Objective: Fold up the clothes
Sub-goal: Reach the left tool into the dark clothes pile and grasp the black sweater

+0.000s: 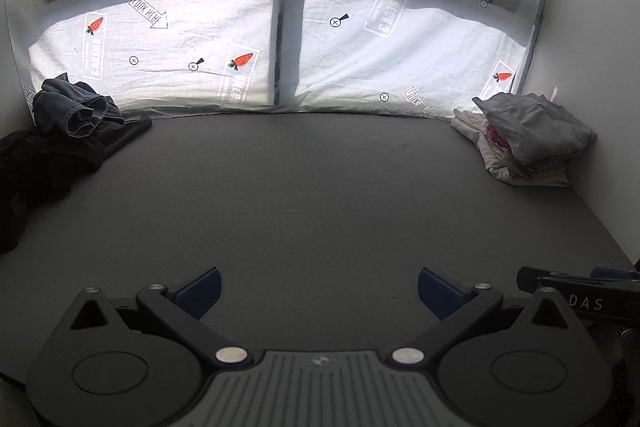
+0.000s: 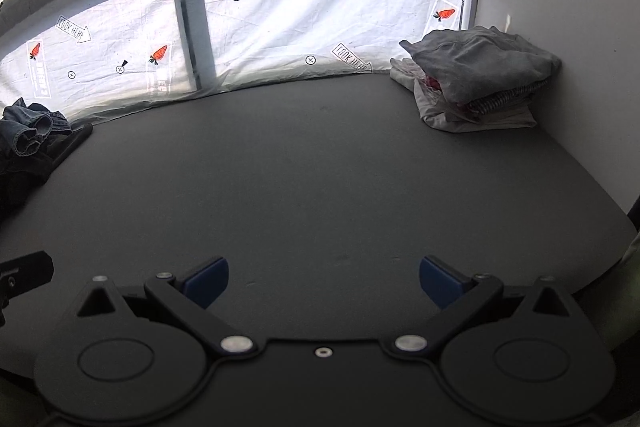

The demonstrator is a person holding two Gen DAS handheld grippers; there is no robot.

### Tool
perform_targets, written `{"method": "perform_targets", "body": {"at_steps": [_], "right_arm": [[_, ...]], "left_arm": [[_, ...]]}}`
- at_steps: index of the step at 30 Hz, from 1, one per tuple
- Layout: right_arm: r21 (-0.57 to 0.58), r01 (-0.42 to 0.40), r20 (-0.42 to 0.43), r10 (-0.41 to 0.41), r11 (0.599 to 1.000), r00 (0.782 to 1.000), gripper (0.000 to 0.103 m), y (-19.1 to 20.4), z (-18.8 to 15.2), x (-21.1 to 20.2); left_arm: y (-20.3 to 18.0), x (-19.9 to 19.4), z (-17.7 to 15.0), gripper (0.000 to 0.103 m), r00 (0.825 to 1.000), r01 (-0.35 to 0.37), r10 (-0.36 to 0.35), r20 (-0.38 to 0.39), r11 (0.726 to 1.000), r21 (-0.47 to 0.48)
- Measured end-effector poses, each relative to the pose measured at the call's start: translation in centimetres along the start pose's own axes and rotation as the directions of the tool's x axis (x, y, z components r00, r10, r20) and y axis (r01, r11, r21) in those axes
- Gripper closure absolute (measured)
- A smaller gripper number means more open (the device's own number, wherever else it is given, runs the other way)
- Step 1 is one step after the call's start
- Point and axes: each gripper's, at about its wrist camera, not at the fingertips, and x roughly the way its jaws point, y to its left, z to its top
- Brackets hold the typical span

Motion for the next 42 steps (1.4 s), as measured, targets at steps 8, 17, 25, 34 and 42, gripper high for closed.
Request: {"method": "perform_targets", "body": {"at_steps": [8, 17, 25, 34, 42], "right_arm": [[-0.132, -0.075, -0.026, 0.072, 0.988, 0.997, 0.0, 3.1, 6.1, 6.8], [-0.338, -0.163, -0.023, 0.165, 0.927, 0.986, 0.0, 10.1, 9.7, 12.4], [-0.366, -0.229, -0.06, 0.223, 0.902, 0.973, 0.0, 17.6, 10.8, 15.4], [-0.342, -0.21, -0.087, 0.191, 0.916, 0.978, 0.0, 27.9, 11.9, 19.0], [-0.367, -0.177, -0.133, 0.137, 0.913, 0.982, 0.0, 36.4, 12.6, 22.6]], "left_arm": [[3.1, 4.8, 6.2, 0.0, 0.982, -0.189, 0.182, -0.056, 0.972, -0.14], [11.1, 6.6, 6.9, 0.0, 0.942, -0.334, 0.292, -0.169, 0.871, -0.359], [21.6, 8.7, 7.8, 0.0, 0.925, -0.379, 0.33, -0.186, 0.785, -0.491], [34.6, 12.4, 10.4, 0.006, 0.875, -0.474, 0.455, -0.164, 0.737, -0.483], [46.5, 16.0, 12.2, 0.028, 0.775, -0.614, 0.606, -0.176, 0.658, -0.437]]}}
